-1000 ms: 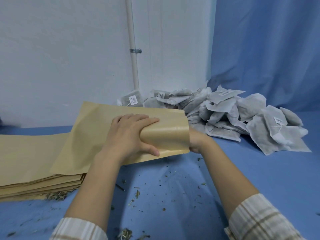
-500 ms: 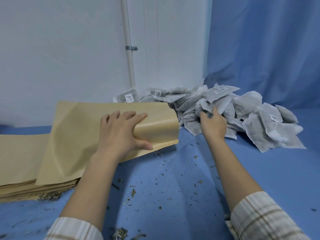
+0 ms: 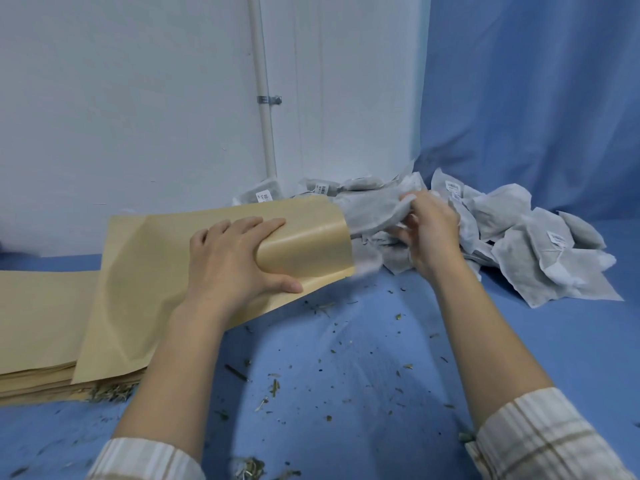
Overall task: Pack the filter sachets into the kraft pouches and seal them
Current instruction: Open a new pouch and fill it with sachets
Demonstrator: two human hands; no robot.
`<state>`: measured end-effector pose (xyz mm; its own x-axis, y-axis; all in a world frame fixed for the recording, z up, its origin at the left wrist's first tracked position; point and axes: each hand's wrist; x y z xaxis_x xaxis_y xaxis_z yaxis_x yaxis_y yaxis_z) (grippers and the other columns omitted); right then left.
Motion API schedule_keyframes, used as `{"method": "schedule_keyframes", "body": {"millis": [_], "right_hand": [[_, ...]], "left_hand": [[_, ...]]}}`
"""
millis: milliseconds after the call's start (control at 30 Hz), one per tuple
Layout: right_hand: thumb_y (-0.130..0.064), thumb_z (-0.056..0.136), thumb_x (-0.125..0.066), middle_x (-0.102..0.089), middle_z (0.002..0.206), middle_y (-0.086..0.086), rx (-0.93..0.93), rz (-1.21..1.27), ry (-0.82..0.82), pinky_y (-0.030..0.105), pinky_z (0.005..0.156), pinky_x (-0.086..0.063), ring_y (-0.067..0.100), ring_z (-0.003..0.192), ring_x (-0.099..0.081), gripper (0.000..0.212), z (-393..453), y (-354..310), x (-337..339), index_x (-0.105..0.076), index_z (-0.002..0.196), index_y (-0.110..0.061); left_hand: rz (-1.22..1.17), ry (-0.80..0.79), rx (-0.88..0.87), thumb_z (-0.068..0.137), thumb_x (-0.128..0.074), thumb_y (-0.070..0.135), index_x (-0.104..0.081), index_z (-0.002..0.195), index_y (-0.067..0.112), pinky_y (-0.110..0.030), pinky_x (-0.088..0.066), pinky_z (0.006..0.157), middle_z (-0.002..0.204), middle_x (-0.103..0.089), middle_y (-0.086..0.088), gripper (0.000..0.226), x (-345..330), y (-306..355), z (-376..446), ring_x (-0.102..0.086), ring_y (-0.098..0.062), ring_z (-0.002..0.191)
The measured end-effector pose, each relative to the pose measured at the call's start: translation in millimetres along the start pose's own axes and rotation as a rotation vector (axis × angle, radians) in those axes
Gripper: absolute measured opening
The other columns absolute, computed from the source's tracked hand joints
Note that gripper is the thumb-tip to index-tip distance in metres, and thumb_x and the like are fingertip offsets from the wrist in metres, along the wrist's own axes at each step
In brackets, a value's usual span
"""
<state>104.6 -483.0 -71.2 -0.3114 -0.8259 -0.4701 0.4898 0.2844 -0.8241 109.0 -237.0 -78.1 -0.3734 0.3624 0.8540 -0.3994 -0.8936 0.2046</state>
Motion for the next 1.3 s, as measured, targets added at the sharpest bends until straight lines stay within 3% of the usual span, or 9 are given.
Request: {"method": "schedule_keyframes", "body": {"millis": [167, 300, 467, 667, 800, 933, 1033, 1133, 1300], "right_hand": [[0.007, 0.084, -0.048, -0.06, 0.094, 0.02, -0.251, -0.02, -0.327, 0.031, 0.066, -0.051, 0.029, 0.086, -0.056, 0.023, -6, 20, 0, -0.061, 0.102, 0.006], [0.0, 0.092, -0.044, -0.058, 0.095, -0.002, -0.213, -0.777, -0.612, 0.031, 0.077, -0.044, 0.015, 0.086, -0.052, 0.023, -18, 38, -14, -0.057, 0.108, -0.009], [-0.029, 0.089, -0.049, -0.054, 0.061, -0.009, 0.086, -0.99, -0.221, 0.025, 0.058, -0.034, 0.013, 0.068, -0.05, 0.029, -15, 52, -11, -0.053, 0.06, -0.028], [-0.067, 0.063, -0.068, -0.053, 0.083, 0.0, -0.341, -1.597, -0.34, 0.026, 0.059, -0.039, 0.015, 0.077, -0.053, 0.055, -11, 63, 10, -0.048, 0.068, -0.016], [-0.036, 0.068, -0.08, -0.049, 0.06, -0.001, -0.231, -1.289, -0.17, 0.026, 0.05, -0.036, 0.013, 0.056, -0.046, 0.043, -2, 54, 13, -0.045, 0.056, -0.016], [-0.017, 0.072, -0.079, -0.065, 0.074, 0.003, -0.104, -0.682, 0.047, 0.027, 0.057, -0.051, 0.018, 0.065, -0.059, 0.014, 8, 28, 30, -0.065, 0.075, -0.016], [-0.011, 0.071, -0.079, -0.067, 0.086, 0.008, -0.216, -0.46, -0.064, 0.02, 0.047, -0.048, 0.018, 0.065, -0.063, 0.032, 6, 21, 23, -0.061, 0.097, -0.007], [0.001, 0.078, -0.068, -0.06, 0.079, 0.01, -0.271, -0.457, -0.28, 0.017, 0.048, -0.049, 0.01, 0.055, -0.061, 0.016, -6, 24, 2, -0.057, 0.089, -0.001], [-0.004, 0.094, -0.046, -0.058, 0.078, 0.002, -0.384, -0.551, -0.611, 0.021, 0.053, -0.042, 0.012, 0.063, -0.053, 0.018, -25, 27, -19, -0.059, 0.095, -0.016]], "left_hand": [[-0.183, 0.0, -0.11, 0.041, -0.077, 0.067, -0.048, 0.126, 0.053, -0.03, -0.021, 0.109, 0.134, -0.048, 0.026, 0.091, 8, 6, -1, -0.038, -0.006, 0.128], [-0.213, -0.05, -0.163, 0.04, -0.079, 0.065, -0.051, 0.124, 0.053, -0.038, -0.026, 0.11, 0.131, -0.05, 0.027, 0.089, 6, 11, -1, -0.041, -0.004, 0.126], [-0.04, -0.032, -0.074, 0.046, -0.075, 0.069, -0.047, 0.128, 0.051, -0.034, -0.022, 0.108, 0.135, -0.048, 0.022, 0.088, 1, -3, 0, -0.039, -0.01, 0.128], [0.051, -0.005, 0.013, 0.048, -0.072, 0.072, -0.042, 0.133, 0.05, -0.035, -0.019, 0.103, 0.14, -0.045, 0.017, 0.092, -3, -10, 2, -0.034, -0.018, 0.132], [0.068, -0.024, 0.028, 0.048, -0.072, 0.073, -0.04, 0.134, 0.051, -0.036, -0.018, 0.104, 0.142, -0.042, 0.017, 0.094, -4, -12, 2, -0.032, -0.02, 0.135], [0.077, -0.049, 0.019, 0.048, -0.073, 0.073, -0.037, 0.136, 0.05, -0.035, -0.016, 0.105, 0.144, -0.039, 0.017, 0.097, -5, -12, 1, -0.028, -0.021, 0.137], [0.056, -0.069, -0.043, 0.047, -0.073, 0.072, -0.036, 0.136, 0.051, -0.033, -0.011, 0.106, 0.145, -0.037, 0.019, 0.099, -5, -6, 0, -0.027, -0.02, 0.136], [0.055, -0.054, -0.127, 0.047, -0.07, 0.073, -0.036, 0.136, 0.052, -0.031, -0.01, 0.107, 0.144, -0.037, 0.023, 0.098, -7, 3, 1, -0.028, -0.016, 0.135], [-0.07, -0.044, -0.21, 0.044, -0.074, 0.069, -0.045, 0.13, 0.051, -0.025, -0.014, 0.102, 0.136, -0.045, 0.026, 0.092, -9, 13, 0, -0.037, -0.007, 0.128]]}}
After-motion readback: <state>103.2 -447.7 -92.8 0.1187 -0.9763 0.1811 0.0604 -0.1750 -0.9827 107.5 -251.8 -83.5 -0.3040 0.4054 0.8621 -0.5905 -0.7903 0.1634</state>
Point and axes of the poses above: each hand's wrist, its own z-axis towards the middle knuckle, its own x-axis out of the back of the hand, y = z × x
